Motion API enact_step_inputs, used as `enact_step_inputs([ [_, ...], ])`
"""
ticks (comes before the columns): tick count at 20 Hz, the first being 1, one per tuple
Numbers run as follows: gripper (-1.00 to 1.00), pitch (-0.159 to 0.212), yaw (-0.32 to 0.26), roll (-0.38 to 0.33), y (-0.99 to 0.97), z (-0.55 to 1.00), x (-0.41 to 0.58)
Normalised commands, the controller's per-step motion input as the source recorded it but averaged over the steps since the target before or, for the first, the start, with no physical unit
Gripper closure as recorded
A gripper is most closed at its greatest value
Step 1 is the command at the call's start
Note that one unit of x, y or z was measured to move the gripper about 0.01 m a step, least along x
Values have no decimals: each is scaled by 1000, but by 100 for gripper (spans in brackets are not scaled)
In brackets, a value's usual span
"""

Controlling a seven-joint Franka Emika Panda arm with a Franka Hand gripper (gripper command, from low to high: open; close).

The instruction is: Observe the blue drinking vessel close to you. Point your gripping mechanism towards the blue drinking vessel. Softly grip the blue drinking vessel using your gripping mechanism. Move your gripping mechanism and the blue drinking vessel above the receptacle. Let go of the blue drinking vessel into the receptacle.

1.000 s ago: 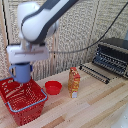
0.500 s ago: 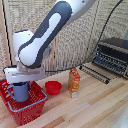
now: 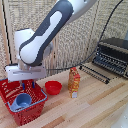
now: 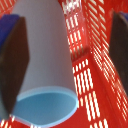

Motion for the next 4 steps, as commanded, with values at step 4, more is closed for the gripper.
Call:
enact_step_inputs([
  [4, -100, 0, -116, 24, 0, 998, 13],
])
